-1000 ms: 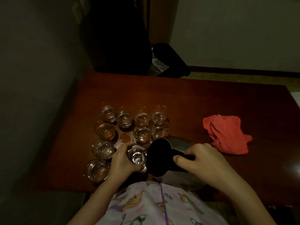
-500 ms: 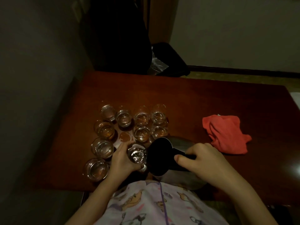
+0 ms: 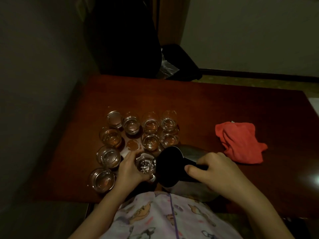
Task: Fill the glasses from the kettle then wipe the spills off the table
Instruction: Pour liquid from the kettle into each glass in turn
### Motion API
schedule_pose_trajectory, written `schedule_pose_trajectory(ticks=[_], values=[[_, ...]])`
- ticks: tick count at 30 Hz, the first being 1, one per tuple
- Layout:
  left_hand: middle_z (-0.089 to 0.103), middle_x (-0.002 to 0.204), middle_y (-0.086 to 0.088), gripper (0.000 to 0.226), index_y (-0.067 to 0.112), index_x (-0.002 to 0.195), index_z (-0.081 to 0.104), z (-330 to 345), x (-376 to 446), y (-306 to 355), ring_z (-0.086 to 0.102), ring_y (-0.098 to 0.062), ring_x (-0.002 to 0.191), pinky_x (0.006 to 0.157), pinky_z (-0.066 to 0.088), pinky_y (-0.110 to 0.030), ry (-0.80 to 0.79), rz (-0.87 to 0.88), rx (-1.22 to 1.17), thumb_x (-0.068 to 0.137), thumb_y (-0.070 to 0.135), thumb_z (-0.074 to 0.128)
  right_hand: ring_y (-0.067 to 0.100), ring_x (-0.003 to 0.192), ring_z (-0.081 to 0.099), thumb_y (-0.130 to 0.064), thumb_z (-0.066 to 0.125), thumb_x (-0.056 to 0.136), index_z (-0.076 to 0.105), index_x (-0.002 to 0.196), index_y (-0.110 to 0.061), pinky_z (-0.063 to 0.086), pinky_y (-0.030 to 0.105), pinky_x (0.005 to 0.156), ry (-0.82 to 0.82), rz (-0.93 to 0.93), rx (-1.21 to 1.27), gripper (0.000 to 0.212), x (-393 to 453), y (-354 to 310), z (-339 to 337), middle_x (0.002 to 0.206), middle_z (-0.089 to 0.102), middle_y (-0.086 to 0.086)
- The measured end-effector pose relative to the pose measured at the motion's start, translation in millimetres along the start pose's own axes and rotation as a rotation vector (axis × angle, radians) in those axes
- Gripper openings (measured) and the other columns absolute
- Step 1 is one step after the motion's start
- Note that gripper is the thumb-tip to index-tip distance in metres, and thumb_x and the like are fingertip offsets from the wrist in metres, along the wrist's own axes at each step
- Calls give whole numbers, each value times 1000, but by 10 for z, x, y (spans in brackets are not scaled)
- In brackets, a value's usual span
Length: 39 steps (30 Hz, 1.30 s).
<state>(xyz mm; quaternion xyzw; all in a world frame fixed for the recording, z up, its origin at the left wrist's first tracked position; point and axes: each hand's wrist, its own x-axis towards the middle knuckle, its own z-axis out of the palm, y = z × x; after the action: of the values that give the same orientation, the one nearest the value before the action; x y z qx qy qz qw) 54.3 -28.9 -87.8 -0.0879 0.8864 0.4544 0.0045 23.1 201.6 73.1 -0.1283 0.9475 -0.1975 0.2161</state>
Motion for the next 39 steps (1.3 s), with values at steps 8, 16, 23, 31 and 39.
schedule_pose_trajectory(ticks=[8,16,23,31,39], values=[[56,112,11,83,23,119,53,-12,5,4,52,1,99,77,36,-4,-13,10,0,45,25,91,16,43,32,-53,53,77,39,49,-13,24,31,50,-13,12,9,51,-17,-20,-11,45,33,2],[57,110,12,83,25,116,54,-19,-3,-2,52,6,99,76,38,-2,-17,11,-26,42,27,91,17,43,33,-55,53,76,40,49,-12,26,32,50,-10,14,5,52,-31,-34,-7,44,33,3],[58,110,10,83,22,116,55,-22,11,-16,55,-1,99,78,42,-10,-22,2,-39,41,26,91,15,43,28,-52,54,77,42,50,-13,22,33,50,-9,8,-1,50,-29,-48,3,46,30,2],[58,106,12,81,23,112,56,-30,14,7,55,0,96,75,41,-9,-27,4,-33,39,25,92,16,42,27,-53,54,78,40,50,-14,22,32,50,-16,14,-6,50,-50,-65,1,45,29,2],[55,105,19,79,29,109,54,-54,17,30,53,6,97,73,39,-4,-37,3,-56,39,24,92,16,44,28,-54,53,76,41,50,-14,23,33,52,-36,24,-8,49,-41,-82,-9,47,31,2]])
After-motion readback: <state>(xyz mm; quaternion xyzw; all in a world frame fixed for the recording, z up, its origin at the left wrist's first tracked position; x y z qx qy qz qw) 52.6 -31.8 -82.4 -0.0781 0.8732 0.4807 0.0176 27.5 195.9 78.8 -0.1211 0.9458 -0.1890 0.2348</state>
